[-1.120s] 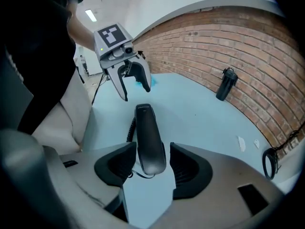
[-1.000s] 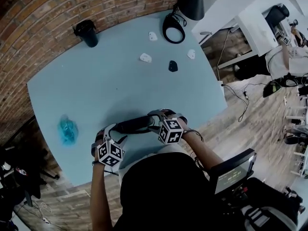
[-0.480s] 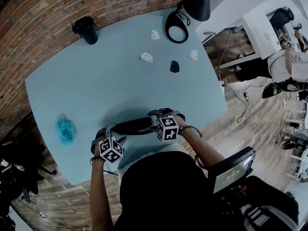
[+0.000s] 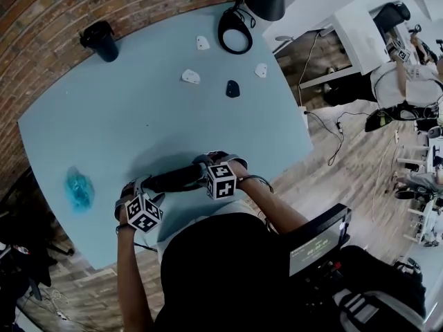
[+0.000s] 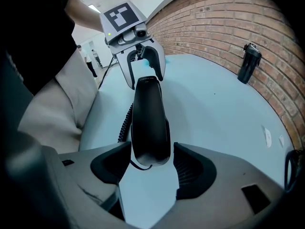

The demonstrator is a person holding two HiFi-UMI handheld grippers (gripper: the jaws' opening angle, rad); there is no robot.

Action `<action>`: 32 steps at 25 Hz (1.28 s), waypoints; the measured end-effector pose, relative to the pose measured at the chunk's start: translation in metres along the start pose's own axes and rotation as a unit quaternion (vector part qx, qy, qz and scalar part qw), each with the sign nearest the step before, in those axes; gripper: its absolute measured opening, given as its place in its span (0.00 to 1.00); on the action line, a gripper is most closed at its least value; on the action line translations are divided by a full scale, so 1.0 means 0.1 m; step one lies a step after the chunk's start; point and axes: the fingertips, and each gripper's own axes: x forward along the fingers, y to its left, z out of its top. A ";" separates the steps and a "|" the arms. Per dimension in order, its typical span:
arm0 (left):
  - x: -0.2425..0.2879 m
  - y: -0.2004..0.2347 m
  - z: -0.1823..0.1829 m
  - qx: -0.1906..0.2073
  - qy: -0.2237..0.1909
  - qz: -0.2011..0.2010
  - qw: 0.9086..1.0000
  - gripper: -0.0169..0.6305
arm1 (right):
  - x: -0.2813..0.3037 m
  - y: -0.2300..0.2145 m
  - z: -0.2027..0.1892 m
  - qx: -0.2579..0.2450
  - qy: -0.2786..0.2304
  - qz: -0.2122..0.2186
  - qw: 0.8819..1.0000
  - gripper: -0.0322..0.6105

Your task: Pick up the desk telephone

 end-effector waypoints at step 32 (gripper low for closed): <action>0.18 -0.04 0.04 -0.014 0.007 -0.037 0.999 0.54 | 0.19 0.01 -0.09 0.004 0.041 -0.002 0.999 0.48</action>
